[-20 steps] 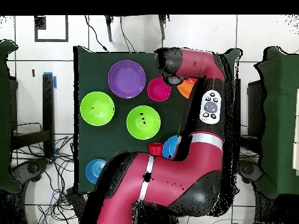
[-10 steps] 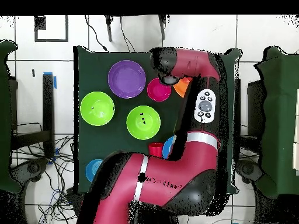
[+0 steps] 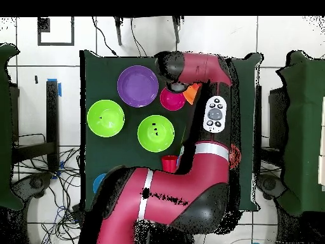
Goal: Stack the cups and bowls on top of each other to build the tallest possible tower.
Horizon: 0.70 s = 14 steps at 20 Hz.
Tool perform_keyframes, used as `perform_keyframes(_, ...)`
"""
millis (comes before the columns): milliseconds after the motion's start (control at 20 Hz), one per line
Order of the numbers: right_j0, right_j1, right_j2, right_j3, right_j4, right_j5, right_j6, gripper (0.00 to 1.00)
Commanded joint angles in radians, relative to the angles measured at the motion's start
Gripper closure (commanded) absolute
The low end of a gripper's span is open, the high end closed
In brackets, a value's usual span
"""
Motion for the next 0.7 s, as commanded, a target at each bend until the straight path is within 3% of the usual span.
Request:
perform_keyframes(50, 0.037, 0.031, 0.055, 0.057, 0.029, -0.006, 0.183, 1.00)
perform_keyframes(700, 0.041, 0.036, 0.064, 0.041, 0.032, 0.011, 0.194, 1.00)
